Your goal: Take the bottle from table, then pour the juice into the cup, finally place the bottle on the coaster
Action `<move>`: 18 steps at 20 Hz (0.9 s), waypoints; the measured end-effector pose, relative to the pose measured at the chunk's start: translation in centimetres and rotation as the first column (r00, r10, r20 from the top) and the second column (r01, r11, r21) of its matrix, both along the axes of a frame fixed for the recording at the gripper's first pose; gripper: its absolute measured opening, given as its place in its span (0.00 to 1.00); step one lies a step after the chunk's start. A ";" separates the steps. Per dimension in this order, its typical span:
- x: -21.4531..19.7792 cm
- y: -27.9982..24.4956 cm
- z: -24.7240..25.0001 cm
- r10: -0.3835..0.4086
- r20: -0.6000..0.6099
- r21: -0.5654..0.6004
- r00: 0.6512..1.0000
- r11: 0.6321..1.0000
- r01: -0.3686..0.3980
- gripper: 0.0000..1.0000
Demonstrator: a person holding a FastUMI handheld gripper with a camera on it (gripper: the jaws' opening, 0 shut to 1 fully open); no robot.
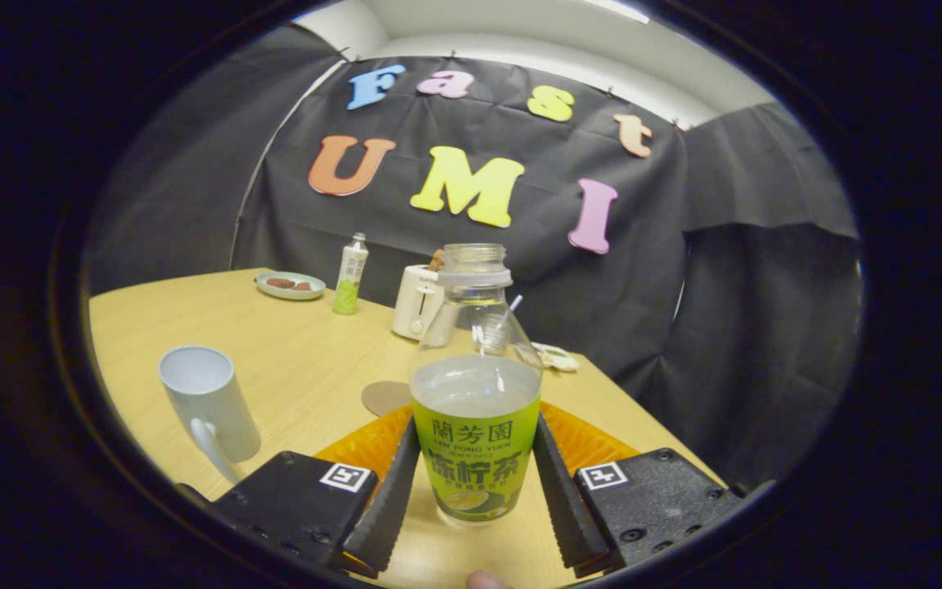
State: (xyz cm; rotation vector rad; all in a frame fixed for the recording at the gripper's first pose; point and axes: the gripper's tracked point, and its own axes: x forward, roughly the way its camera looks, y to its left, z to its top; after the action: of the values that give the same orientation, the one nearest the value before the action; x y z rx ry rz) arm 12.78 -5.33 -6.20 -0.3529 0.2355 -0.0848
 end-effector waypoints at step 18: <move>2.8 5.0 4.4 0.158 0.113 -0.739 0.981 0.674 -0.023 0.77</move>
State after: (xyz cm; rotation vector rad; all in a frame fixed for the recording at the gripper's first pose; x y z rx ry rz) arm 15.57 -0.35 -1.78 -1.1731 -0.0024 -0.1090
